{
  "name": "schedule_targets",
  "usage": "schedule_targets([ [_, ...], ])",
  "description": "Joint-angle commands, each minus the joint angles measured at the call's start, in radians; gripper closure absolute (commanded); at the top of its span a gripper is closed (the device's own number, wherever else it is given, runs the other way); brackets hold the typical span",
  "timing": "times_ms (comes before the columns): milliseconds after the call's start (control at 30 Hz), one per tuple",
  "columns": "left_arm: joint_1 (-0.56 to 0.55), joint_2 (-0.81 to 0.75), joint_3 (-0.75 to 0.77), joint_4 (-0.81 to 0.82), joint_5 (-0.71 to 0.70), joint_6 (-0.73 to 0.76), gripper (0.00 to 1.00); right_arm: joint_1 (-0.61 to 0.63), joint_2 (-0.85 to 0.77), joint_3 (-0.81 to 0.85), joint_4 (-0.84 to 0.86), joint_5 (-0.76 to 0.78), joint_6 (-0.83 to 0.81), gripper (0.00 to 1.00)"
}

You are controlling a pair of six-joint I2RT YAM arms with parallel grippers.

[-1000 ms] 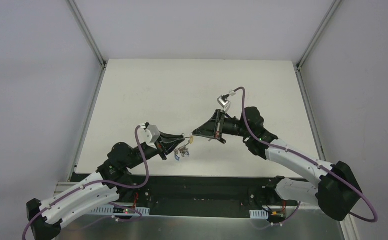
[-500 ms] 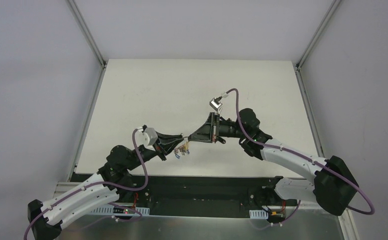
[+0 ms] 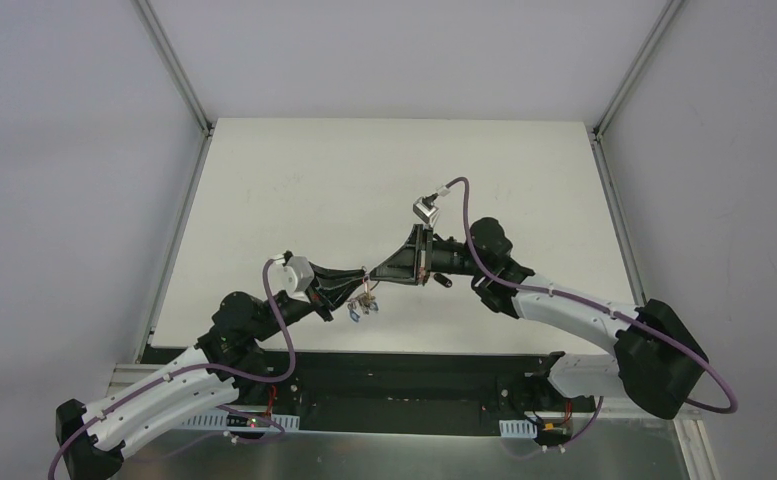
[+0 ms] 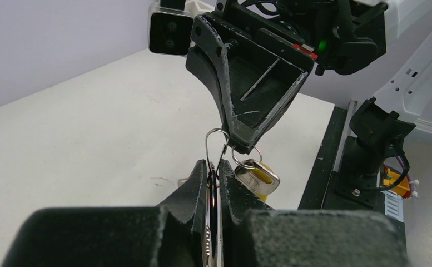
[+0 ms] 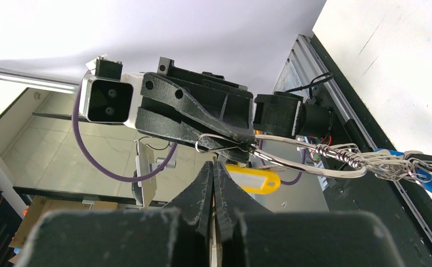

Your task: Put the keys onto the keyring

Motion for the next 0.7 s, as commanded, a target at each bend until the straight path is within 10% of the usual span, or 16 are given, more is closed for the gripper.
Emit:
schedule_targets([
  [0, 0.001, -0.016, -0.001, 0.1, 0.019, 0.009, 1.0, 0.004, 0.003, 0.014, 0.092, 0.023, 0.013, 1.0],
  [667, 0.002, -0.018, -0.01, 0.124, 0.043, 0.003, 1.0, 0.004, 0.035, -0.004, 0.135, 0.055, 0.048, 1.0],
])
